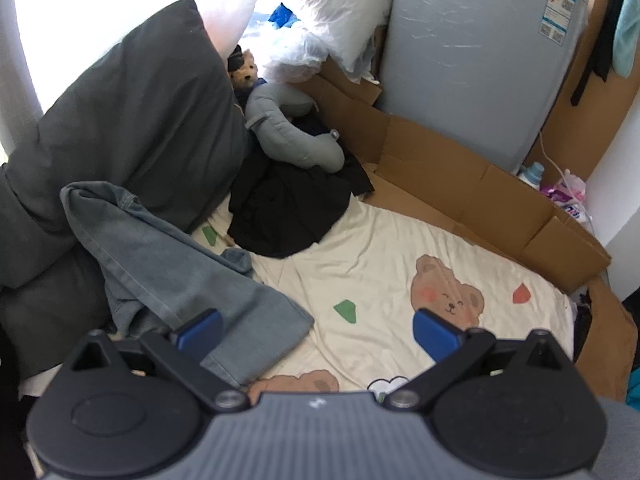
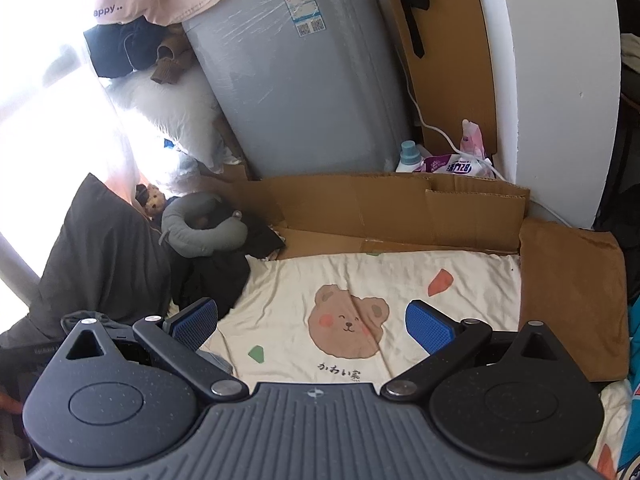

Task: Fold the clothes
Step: 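Move the left tool toward the light-blue jeans pile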

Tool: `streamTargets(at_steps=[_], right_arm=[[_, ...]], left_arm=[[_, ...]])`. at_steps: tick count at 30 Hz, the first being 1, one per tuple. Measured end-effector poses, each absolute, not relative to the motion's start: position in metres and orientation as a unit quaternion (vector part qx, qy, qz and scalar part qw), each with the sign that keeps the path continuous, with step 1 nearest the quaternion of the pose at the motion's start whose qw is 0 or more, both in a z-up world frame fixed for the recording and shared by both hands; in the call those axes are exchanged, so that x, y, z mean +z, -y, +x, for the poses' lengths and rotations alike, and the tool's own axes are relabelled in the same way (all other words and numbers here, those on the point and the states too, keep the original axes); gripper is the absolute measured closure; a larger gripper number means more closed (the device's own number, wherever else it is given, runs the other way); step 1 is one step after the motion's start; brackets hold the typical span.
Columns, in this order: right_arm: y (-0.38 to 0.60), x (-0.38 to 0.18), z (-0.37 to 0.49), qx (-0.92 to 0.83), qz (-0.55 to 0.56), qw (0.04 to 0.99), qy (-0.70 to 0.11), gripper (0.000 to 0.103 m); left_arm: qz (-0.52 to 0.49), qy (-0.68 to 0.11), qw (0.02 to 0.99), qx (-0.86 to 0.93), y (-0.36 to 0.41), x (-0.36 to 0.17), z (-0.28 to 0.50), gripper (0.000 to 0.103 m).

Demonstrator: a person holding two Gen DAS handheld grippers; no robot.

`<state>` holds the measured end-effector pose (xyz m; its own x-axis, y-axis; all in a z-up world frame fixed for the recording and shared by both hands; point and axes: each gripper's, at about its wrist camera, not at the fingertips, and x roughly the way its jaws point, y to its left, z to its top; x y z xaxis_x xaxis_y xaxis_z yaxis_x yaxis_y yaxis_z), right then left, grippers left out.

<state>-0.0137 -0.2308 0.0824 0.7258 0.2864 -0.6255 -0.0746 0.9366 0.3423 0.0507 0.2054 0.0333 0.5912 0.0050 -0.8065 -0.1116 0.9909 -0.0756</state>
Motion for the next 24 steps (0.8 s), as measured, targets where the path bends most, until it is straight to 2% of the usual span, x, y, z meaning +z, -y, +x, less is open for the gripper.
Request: streamTargets(at_steps=[7,11,13,24], right_arm=[[0.229,0.076,-0.012,0.069,0.136,0.926,-0.346,0.0],[0.228,0.077,-0.016,0.034,0.11,0.944,-0.308,0.0],[0.227,0.075,-0.013,0.035,0.108,0.944,-0.308,0.0],[0.217,0.031,0.01,0.03,0.125,0.937,-0.323,0.0]], left_arm=[[-0.087,-0.454,0.886,0.024,-0.228,0.02,0.052,0.005],[-0.095,-0.459,0.883,0.03,-0.24,0.01,0.053,0.007],[-0.093,-0.456,0.884,0.041,-0.245,0.006,0.053,0.011],[-0.11,-0.465,0.875,0.082,-0.271,-0.033,0.06,0.011]])
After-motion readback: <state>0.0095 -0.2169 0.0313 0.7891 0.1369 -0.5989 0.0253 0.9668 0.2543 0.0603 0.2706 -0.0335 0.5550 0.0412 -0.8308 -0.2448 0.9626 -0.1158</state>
